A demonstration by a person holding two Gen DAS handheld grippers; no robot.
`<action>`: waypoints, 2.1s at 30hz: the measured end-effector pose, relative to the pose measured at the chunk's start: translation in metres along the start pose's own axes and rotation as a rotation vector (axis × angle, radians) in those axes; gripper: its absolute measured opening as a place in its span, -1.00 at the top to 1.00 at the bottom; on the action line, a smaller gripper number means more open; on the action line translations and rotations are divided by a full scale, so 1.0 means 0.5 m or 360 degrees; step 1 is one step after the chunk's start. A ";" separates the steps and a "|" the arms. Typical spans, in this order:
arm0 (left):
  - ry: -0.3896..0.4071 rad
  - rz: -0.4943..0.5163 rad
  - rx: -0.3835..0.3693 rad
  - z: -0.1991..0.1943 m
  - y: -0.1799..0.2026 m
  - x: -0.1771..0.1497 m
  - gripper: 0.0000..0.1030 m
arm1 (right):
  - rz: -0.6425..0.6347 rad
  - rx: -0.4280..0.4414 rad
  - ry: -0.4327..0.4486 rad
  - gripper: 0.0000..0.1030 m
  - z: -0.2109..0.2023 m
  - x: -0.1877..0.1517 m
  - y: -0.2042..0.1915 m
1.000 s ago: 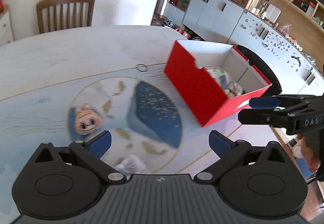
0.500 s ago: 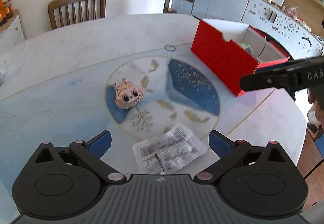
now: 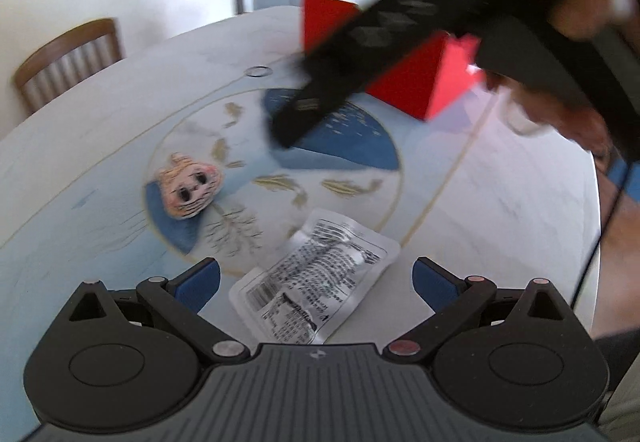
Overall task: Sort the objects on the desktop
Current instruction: 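Grasp the white snack packet with the left tool while the right tool grasps the plush keychain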
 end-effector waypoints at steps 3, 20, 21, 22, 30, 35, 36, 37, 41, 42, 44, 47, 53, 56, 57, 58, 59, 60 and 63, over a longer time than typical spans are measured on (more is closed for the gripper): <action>-0.0027 0.0061 -0.0063 0.019 0.000 -0.001 -1.00 | -0.0016 0.0006 -0.0037 -0.78 0.034 0.012 -0.011; -0.0007 0.0298 -0.0152 0.064 -0.022 -0.005 -0.98 | -0.0166 0.0015 -0.0185 -0.72 0.189 0.051 -0.080; -0.0008 0.0296 -0.0159 0.065 -0.023 -0.006 -0.98 | -0.0170 0.0012 -0.0192 -0.70 0.194 0.052 -0.081; -0.0010 0.0296 -0.0165 0.067 -0.024 -0.007 -0.98 | -0.0175 0.0009 -0.0198 -0.69 0.200 0.053 -0.084; -0.0022 0.0290 -0.0223 0.072 -0.028 -0.016 -0.80 | -0.0185 -0.0013 -0.0245 -0.50 0.225 0.051 -0.084; -0.0025 0.0342 -0.0260 0.063 -0.018 -0.031 -0.70 | -0.0210 -0.0030 -0.0249 -0.44 0.229 0.048 -0.080; -0.0024 0.0341 -0.0260 0.063 -0.017 -0.031 -0.70 | -0.0216 -0.0033 -0.0245 -0.39 0.230 0.048 -0.080; -0.0026 0.0334 -0.0258 0.063 -0.017 -0.031 -0.68 | -0.0226 -0.0038 -0.0242 -0.38 0.231 0.049 -0.080; -0.0018 0.0317 -0.0253 0.064 -0.017 -0.023 -0.46 | -0.0266 -0.0057 -0.0231 -0.15 0.229 0.047 -0.083; -0.0023 0.0316 -0.0254 0.066 -0.017 -0.021 -0.46 | -0.0271 -0.0061 -0.0228 -0.07 0.229 0.047 -0.082; -0.0027 0.0321 -0.0253 0.067 -0.015 -0.020 -0.45 | -0.0274 -0.0069 -0.0224 0.06 0.228 0.048 -0.083; -0.0032 0.0317 -0.0246 0.066 -0.016 -0.017 -0.43 | -0.0265 -0.0096 -0.0227 0.13 0.221 0.045 -0.074; -0.0043 0.0279 -0.0218 0.067 -0.019 -0.011 -0.36 | -0.0236 -0.0125 -0.0201 0.15 0.185 0.029 -0.035; -0.0047 0.0234 -0.0218 0.065 -0.022 -0.011 -0.35 | -0.0193 -0.0122 -0.0189 0.15 0.156 0.019 -0.011; -0.0049 0.0214 -0.0219 0.070 -0.024 -0.011 -0.35 | -0.0180 -0.0124 -0.0188 0.15 0.147 0.015 -0.006; -0.0050 0.0192 -0.0221 0.067 -0.024 -0.012 -0.35 | -0.0166 -0.0121 -0.0187 0.15 0.136 0.010 0.000; -0.0052 0.0171 -0.0222 0.066 -0.022 -0.008 -0.35 | -0.0156 -0.0115 -0.0188 0.15 0.127 0.006 0.004; -0.0055 0.0149 -0.0216 0.065 -0.023 -0.008 -0.35 | -0.0146 -0.0117 -0.0188 0.15 0.115 0.001 0.010; -0.0069 0.0075 -0.0191 0.064 -0.026 -0.010 -0.35 | -0.0119 -0.0119 -0.0186 0.15 0.087 -0.012 0.024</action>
Point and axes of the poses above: each gripper's, at about its wrist camera, not at the fingertips, and z roughly the way its jaws point, y to its right, x to its top, the point moved 5 cm from there along z, roughly the way its jaws point, and after that the axes turned 2 degrees about y, right-handed, at the moved point
